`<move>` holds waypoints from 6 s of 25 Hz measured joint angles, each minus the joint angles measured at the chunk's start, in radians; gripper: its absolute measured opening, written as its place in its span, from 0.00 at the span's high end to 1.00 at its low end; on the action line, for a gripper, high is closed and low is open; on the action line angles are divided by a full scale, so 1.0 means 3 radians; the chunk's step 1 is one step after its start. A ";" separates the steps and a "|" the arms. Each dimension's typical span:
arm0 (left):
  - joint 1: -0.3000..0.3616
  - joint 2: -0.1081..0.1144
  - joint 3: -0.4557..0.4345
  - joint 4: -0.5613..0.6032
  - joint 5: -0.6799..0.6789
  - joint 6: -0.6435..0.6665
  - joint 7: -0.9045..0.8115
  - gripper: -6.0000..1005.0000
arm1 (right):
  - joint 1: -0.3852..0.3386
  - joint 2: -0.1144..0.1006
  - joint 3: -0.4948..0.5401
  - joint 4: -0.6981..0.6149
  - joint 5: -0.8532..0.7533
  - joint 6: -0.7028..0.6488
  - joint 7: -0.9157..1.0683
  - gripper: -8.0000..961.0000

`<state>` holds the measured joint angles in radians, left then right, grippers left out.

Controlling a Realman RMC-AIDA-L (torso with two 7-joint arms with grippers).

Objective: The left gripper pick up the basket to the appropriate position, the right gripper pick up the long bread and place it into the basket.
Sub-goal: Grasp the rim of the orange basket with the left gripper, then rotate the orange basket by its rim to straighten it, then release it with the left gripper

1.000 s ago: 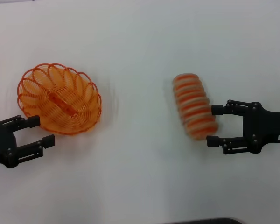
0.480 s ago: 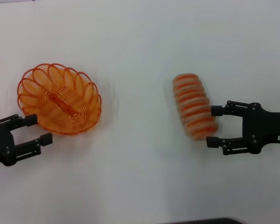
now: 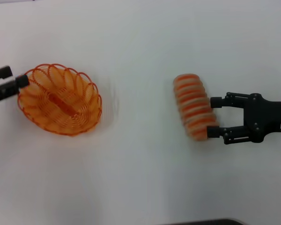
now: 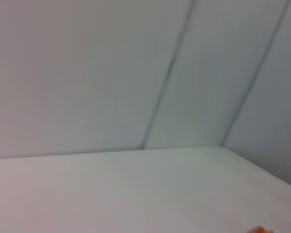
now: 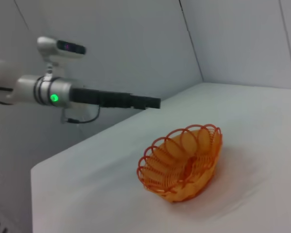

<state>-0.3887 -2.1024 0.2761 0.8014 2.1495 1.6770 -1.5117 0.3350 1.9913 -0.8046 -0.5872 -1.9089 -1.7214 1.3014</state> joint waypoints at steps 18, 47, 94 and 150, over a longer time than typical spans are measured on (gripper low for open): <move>-0.0839 0.0094 0.1268 0.0730 0.1305 -0.0734 -0.1308 0.27 | 0.0233 -0.0001 -0.0016 -0.0168 -0.0270 -0.0046 0.0500 0.02; -0.1272 -0.0053 0.2052 0.0468 0.2353 -0.1279 -0.1885 0.37 | 0.0243 0.0005 -0.0023 -0.0201 -0.0294 -0.0085 0.0520 0.02; -0.1283 -0.0195 0.2127 0.0919 0.2179 -0.0439 -0.3930 0.92 | 0.0307 0.0102 0.0830 -0.0166 -0.0265 0.0167 0.0522 0.02; -0.0499 -0.0217 0.2453 0.0758 0.1129 -0.1655 -0.4175 0.87 | 0.0386 0.0299 0.1297 0.0015 0.0112 0.0578 0.0162 0.02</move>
<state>-0.5384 -2.1675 1.0121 1.0288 2.4881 1.1805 -2.7642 0.4509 2.0810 -0.4154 -0.5828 -1.8753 -1.5480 1.3499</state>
